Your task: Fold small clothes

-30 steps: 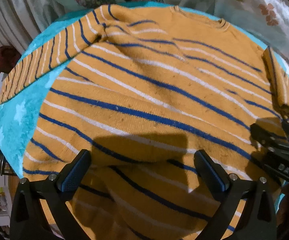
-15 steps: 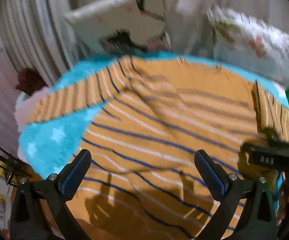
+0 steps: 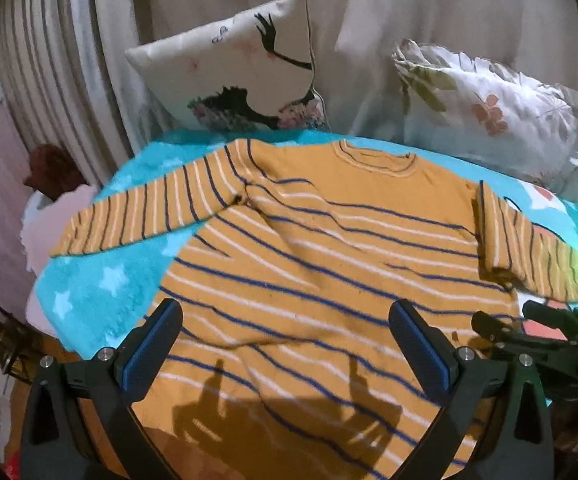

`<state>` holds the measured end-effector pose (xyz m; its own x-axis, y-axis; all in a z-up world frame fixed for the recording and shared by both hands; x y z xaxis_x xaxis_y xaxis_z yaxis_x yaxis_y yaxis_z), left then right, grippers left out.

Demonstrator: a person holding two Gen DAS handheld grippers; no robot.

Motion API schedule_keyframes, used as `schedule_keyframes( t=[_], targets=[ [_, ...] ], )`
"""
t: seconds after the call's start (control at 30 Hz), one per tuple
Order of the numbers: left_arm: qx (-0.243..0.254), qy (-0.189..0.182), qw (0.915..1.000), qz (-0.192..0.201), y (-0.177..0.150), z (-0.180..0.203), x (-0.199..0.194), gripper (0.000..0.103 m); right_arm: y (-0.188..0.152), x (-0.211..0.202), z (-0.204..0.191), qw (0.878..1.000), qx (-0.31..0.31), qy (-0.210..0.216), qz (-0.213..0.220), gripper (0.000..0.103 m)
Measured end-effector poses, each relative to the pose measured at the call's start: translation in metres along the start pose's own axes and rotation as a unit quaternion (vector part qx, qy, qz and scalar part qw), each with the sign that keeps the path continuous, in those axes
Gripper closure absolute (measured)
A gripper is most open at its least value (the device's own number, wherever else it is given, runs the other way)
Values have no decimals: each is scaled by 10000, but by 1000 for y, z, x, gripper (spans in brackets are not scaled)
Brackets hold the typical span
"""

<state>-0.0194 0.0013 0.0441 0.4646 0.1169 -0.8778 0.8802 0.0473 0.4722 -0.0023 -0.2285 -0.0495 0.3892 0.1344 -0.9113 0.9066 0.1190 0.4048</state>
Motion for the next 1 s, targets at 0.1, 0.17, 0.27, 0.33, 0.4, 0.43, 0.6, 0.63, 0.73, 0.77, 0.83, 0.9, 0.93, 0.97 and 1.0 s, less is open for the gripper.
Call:
schedule_keyframes(
  t=[0.1,0.17,0.27,0.33,0.4,0.43,0.6,0.63,0.73,0.77,0.83,0.9,0.93,0.97,1.0],
  targets=[
    [-242,16,9997,19,-6,-29,1,0,-4,-5,5,9996,105,235,85,18],
    [-458,50,9989,-20,-10,-58,6,0,-13,-8,13,9993,218,292,90,19],
    [-748,5,9968,-274,-22,-97,24,0,-27,-10,23,9988,276,394,-14,19],
    [-887,-48,9948,-493,-30,-117,39,0,-40,-10,29,9981,302,516,-129,19],
    [-1091,-284,9908,-748,-40,-131,56,0,-53,-10,32,9973,225,629,-305,19],
    [-1198,-449,9880,-861,-43,-135,64,0,-61,-10,32,9966,151,723,-375,19],
    [-1555,-664,9805,-1006,-46,-150,89,0,-94,-7,16,9876,-231,1337,-783,19],
    [-1561,-678,9803,-1003,-44,-151,91,0,-100,-7,9,9861,-386,1385,-832,19],
    [-1386,-654,9830,-1007,-38,-150,96,0,-108,-10,-13,9812,-920,1446,-885,19],
    [-1336,-618,9840,-1003,-37,-152,97,0,-111,-12,-23,9778,-1153,1500,-900,19],
    [-1183,-638,9858,-1006,-34,-153,100,0,-112,-21,-44,9715,-1635,1495,-846,20],
    [-1029,-798,9859,-1048,-32,-150,102,0,-114,-32,-64,9623,-2125,1503,-791,20],
    [-991,-878,9853,-1084,-31,-151,105,0,-117,-37,-75,9550,-2413,1542,-772,20],
    [-938,-964,9842,-1148,-30,-149,108,0,-121,-41,-86,9469,-2703,1565,-770,20],
    [-879,-1038,9829,-1241,-31,-146,113,0,-124,-41,-96,9403,-2925,1554,-781,20]
  ],
)
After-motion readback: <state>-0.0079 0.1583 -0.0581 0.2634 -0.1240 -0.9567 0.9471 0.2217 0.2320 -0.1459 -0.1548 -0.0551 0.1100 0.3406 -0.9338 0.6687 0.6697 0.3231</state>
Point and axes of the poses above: each gripper's, at about its wrist camera, not at the fingertips, and x roughly the way its jaws point, z to its right, y to its top, the point moved 5 cm from there along x, roughly the way its jaws point, and after that the axes turned 13 degrees about -z, right-handed, at the moved point
